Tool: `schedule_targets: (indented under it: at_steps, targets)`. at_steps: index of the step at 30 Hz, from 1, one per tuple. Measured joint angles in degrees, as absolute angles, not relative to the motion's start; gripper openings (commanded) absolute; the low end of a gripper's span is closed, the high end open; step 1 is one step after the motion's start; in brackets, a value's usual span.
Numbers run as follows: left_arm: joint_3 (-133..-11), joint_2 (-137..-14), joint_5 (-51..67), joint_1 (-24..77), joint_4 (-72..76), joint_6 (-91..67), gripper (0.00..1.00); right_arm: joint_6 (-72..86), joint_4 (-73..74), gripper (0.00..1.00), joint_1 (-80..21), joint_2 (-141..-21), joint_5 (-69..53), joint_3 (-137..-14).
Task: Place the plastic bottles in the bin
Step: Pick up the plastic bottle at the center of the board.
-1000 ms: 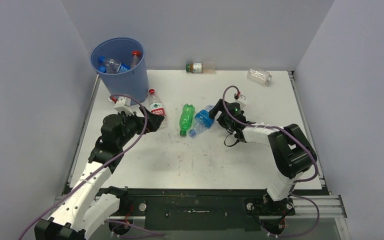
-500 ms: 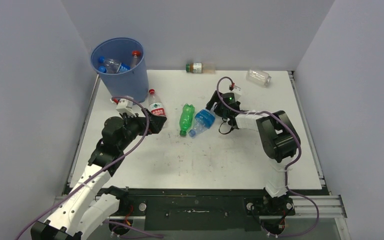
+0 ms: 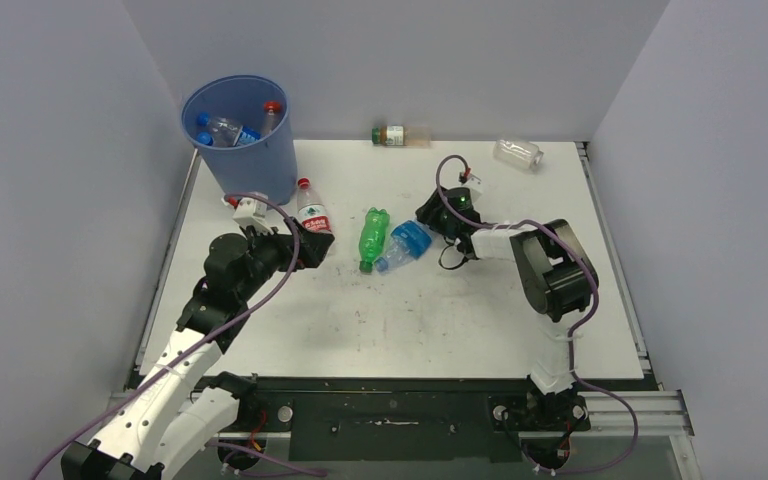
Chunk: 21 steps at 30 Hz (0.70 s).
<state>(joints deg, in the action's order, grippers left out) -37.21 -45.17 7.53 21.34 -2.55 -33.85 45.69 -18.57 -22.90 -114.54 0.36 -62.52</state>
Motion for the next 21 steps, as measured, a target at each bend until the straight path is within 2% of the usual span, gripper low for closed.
schedule_targets:
  at_steps: [6, 10, 16, 21]
  targets:
    - [-37.21, -45.04, 7.16, 21.89, -2.55, -33.74, 0.96, 47.18, -22.28, 0.27, -22.52, -114.1, -0.84, -60.07]
    - [-37.1, -44.29, 6.22, 22.79, -2.52, -33.34, 0.96, 48.71, -23.24, 0.06, -21.91, -111.74, -2.07, -56.51]
    - [-36.58, -43.09, 5.1, 23.57, -2.13, -32.75, 0.96, 52.62, -20.43, 0.05, -20.51, -102.37, -4.08, -47.48]
    - [-33.15, -40.8, 3.01, 23.97, 1.93, -33.58, 0.96, 55.83, -17.32, 0.05, -19.92, -85.78, -3.79, -40.03]
